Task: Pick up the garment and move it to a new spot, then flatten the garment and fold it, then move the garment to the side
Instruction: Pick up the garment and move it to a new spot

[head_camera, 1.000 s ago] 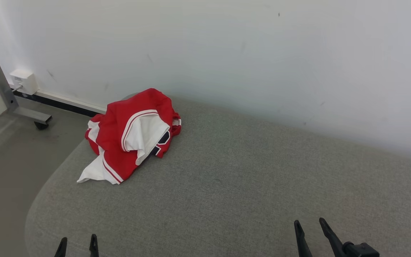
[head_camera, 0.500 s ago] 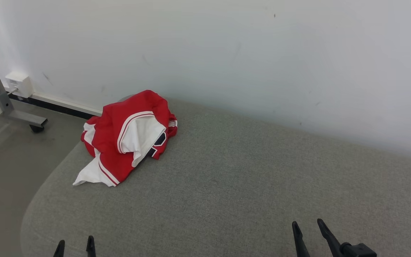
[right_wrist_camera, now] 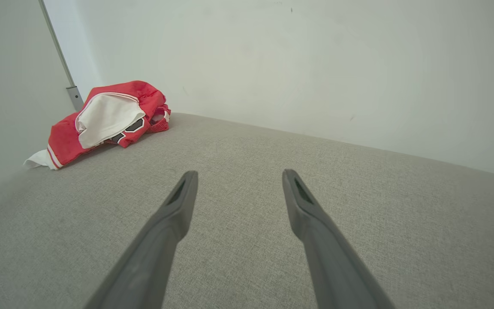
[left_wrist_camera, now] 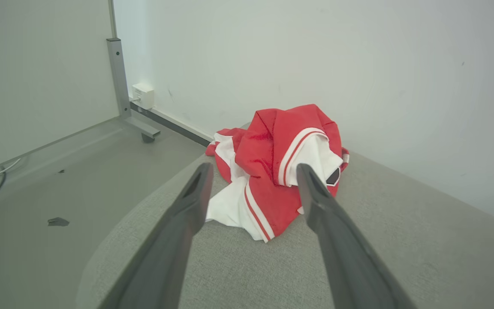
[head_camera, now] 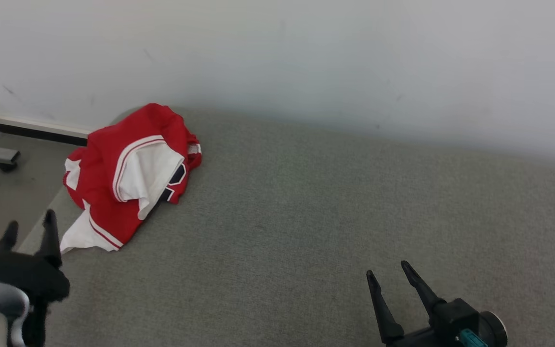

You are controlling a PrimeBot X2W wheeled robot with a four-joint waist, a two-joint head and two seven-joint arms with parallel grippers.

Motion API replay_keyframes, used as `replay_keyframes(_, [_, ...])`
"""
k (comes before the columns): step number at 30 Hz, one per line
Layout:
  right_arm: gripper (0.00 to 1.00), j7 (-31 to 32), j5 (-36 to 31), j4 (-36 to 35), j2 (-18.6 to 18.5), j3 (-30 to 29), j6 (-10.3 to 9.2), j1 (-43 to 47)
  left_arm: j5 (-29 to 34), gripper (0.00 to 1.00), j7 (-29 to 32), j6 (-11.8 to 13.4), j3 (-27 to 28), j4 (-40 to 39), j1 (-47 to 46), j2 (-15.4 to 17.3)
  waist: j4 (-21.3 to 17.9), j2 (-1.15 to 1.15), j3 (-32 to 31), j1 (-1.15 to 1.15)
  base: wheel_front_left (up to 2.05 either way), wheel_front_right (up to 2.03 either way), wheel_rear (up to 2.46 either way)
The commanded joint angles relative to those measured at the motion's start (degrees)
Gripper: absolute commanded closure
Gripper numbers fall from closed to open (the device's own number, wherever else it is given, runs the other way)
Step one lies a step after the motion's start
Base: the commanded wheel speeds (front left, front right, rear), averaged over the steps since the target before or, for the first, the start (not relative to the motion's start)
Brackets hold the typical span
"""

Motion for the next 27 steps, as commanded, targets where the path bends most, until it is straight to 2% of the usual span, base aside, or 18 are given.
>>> replay_keyframes(1, [0.00, 0.5, -1.1, -0.9, -0.3, 0.7, 0.05, -1.2, -1.9, 0.00, 1.6, -0.7, 0.9, 1.5, -3.5, 0.6, -6.7, -0.01, 8.1, 0.00, 0.00, 0.00, 0.00])
replay_keyframes(3, [0.00, 1.0, -1.6, -2.2, -0.9, 1.5, 0.05, -2.9, -4.2, 0.00, 4.5, -1.3, 2.4, 3.6, -8.1, 2.3, -8.7, -0.01, 11.3, 0.00, 0.00, 0.00, 0.00])
replay_keyframes(6, [0.00, 1.7, -2.0, -4.6, -1.2, 2.8, 0.05, -5.1, -10.6, 0.00, 12.1, -1.4, 5.4, 5.5, -14.4, 2.3, -11.1, -0.01, 16.5, 0.00, 0.00, 0.00, 0.00])
replay_keyframes(7, [0.00, 1.9, -2.1, -5.4, -1.4, 3.0, 0.05, -5.9, -11.7, 0.00, 14.3, -1.5, 6.3, 5.6, -16.6, 3.7, -11.9, -0.01, 18.3, 0.00, 0.00, 0.00, 0.00])
replay_keyframes(11, [0.00, 1.9, -2.7, -8.5, -1.7, 3.1, 0.05, -8.6, -15.4, 0.00, 22.2, -0.3, 7.7, 5.5, -22.7, 6.3, -13.8, -0.01, 24.6, 0.00, 0.00, 0.00, 0.00])
replay_keyframes(13, [0.00, 1.9, -2.8, -9.8, -1.9, 3.1, 0.05, -9.6, -16.7, 0.00, 25.4, 1.1, 8.4, 4.8, -25.3, 7.9, -14.6, -0.01, 27.0, 0.00, 0.00, 0.00, 0.00])
replay_keyframes(16, [0.00, 2.1, -3.0, -11.9, -1.9, 3.0, 0.05, -10.6, -18.6, 0.00, 29.4, 1.5, 9.9, 6.8, -29.3, 10.7, -15.8, -0.01, 30.0, 0.00, 0.00, 0.00, 0.00])
replay_keyframes(24, [0.00, 1.4, -2.7, -13.7, -1.4, 2.3, 0.05, -11.3, -17.8, 0.00, 32.3, 3.7, 9.9, 9.6, -33.0, 14.7, -17.6, -0.01, 33.4, 0.00, 0.00, 0.00, 0.00])
replay_keyframes(27, [0.00, 1.1, -2.5, -13.4, -1.1, 2.4, 0.05, -11.4, -15.8, 0.00, 32.7, 5.5, 8.9, 10.4, -32.7, 16.1, -18.0, -0.01, 33.9, 0.00, 0.00, 0.00, 0.00])
